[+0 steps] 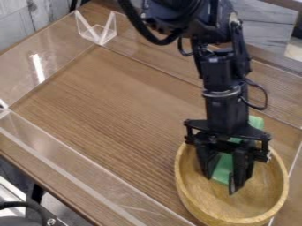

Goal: Put the green block in the brown bowl

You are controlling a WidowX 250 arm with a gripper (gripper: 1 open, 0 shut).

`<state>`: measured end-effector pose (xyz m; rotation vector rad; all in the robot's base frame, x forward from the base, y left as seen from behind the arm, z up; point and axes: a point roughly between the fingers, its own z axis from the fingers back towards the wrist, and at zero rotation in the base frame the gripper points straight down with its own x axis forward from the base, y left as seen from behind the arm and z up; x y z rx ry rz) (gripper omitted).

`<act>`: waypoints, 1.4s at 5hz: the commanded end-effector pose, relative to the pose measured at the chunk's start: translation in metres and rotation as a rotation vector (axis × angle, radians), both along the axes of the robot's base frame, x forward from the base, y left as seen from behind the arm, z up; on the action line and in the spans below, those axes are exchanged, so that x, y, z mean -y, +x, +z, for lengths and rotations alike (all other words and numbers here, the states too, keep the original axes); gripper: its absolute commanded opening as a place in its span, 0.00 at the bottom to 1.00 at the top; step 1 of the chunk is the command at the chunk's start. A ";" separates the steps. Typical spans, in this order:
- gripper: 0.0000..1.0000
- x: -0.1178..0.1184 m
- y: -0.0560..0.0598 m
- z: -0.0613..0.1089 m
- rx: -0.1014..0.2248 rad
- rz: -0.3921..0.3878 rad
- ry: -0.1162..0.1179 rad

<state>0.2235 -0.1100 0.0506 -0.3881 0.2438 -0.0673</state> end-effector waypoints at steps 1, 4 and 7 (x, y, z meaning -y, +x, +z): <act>0.00 0.003 0.008 0.005 0.041 -0.023 -0.021; 0.00 0.006 0.005 0.003 0.022 -0.041 -0.033; 0.00 0.008 0.000 0.006 -0.005 -0.057 -0.043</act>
